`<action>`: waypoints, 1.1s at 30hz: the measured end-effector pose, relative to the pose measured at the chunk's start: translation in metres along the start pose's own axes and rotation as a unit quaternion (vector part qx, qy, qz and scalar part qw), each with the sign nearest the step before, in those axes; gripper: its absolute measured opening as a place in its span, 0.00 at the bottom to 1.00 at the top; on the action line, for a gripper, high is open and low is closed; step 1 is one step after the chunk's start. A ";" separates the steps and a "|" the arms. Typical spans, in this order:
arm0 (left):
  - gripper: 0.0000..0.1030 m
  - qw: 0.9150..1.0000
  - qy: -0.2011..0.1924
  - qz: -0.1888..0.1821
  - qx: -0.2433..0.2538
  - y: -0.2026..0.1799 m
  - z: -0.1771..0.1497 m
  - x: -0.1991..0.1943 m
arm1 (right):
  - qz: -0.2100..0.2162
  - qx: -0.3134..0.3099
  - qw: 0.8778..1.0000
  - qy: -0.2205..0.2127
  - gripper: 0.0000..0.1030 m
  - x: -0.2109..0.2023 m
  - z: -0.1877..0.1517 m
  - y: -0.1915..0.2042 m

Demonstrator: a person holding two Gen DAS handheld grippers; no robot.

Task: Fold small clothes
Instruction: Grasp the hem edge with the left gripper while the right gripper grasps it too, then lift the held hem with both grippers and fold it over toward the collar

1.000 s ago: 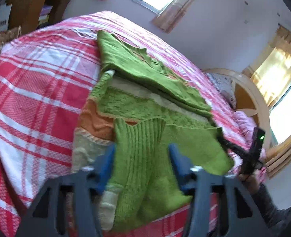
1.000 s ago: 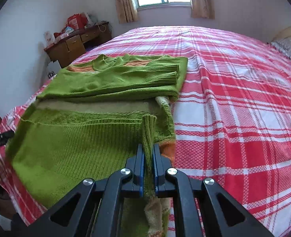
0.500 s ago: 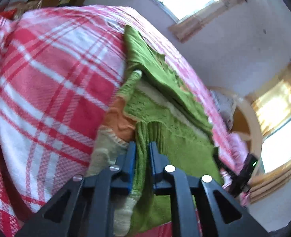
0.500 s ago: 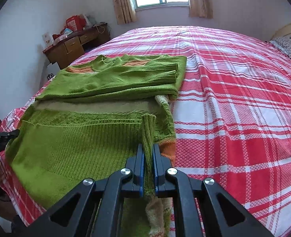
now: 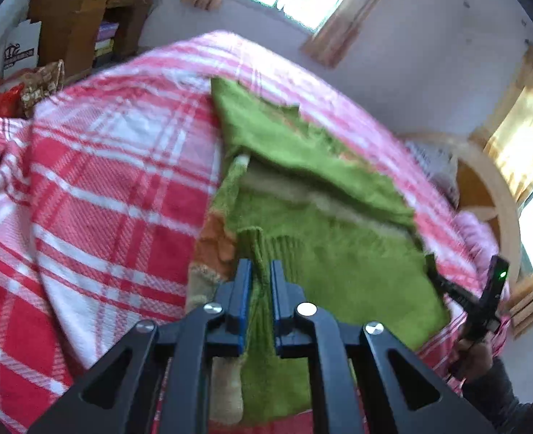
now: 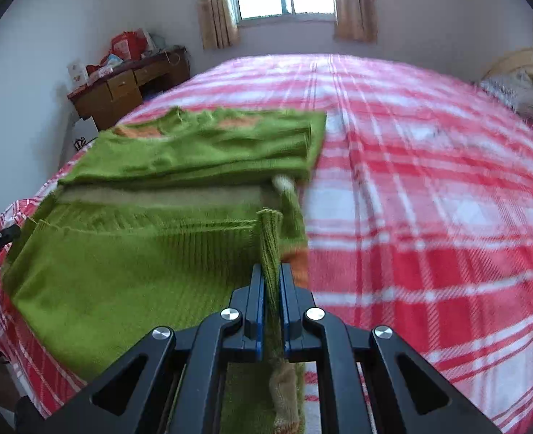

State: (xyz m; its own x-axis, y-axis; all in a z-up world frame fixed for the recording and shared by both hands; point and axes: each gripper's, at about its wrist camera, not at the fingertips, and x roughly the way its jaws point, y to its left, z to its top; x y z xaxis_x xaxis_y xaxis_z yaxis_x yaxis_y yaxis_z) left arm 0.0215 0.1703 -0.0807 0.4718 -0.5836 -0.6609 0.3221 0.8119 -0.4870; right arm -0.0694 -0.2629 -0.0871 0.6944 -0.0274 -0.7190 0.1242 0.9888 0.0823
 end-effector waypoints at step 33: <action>0.23 1.000 -0.006 -0.007 -0.022 0.007 -0.007 0.008 | 0.117 0.034 0.992 0.038 0.22 0.028 0.025 -0.001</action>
State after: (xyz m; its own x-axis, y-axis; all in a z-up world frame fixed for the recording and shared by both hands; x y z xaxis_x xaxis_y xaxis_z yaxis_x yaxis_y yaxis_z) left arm 0.0222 0.1707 -0.0931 0.4775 -0.5948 -0.6467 0.2928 0.8017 -0.5211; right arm -0.0319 -0.2686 -0.0902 0.6545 0.2155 -0.7247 0.0152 0.9546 0.2976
